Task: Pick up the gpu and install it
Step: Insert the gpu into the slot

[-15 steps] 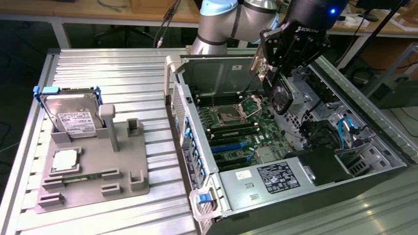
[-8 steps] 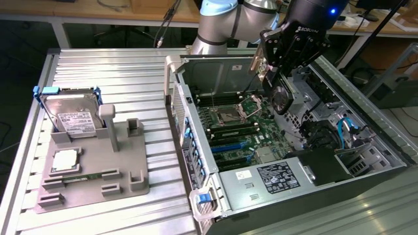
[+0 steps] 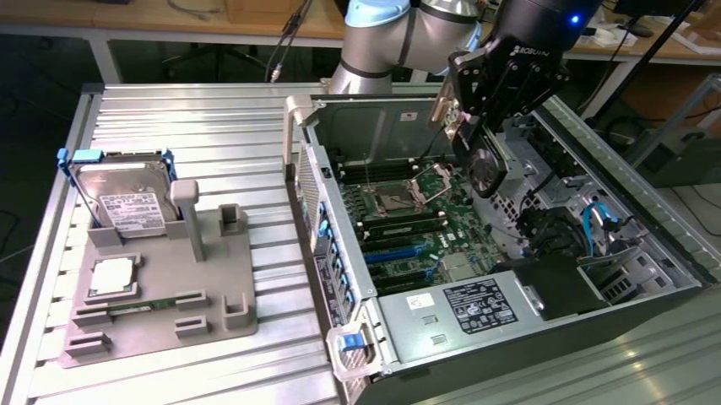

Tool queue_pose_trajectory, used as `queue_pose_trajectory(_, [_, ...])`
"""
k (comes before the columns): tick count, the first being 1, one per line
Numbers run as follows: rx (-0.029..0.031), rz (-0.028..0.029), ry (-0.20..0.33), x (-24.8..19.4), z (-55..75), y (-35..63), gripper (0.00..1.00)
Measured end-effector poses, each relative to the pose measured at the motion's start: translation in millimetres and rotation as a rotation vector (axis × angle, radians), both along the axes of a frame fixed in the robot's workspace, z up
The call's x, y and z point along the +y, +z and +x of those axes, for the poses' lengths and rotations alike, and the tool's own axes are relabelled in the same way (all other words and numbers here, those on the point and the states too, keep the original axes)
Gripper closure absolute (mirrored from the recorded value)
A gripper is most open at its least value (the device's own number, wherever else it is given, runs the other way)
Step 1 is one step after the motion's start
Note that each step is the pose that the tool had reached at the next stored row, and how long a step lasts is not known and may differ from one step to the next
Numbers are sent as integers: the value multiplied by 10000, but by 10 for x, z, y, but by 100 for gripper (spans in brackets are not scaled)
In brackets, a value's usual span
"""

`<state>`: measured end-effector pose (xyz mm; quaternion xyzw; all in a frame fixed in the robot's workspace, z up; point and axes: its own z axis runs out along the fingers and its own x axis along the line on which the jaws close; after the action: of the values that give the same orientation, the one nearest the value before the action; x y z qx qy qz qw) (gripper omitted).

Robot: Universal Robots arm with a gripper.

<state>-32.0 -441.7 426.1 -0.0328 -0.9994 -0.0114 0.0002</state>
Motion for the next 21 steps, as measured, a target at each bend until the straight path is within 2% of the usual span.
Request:
queue_pose_trajectory(11, [0,0,387,0,0,0,73])
queue_pose_trajectory(21, [0,0,421,0,0,0,73])
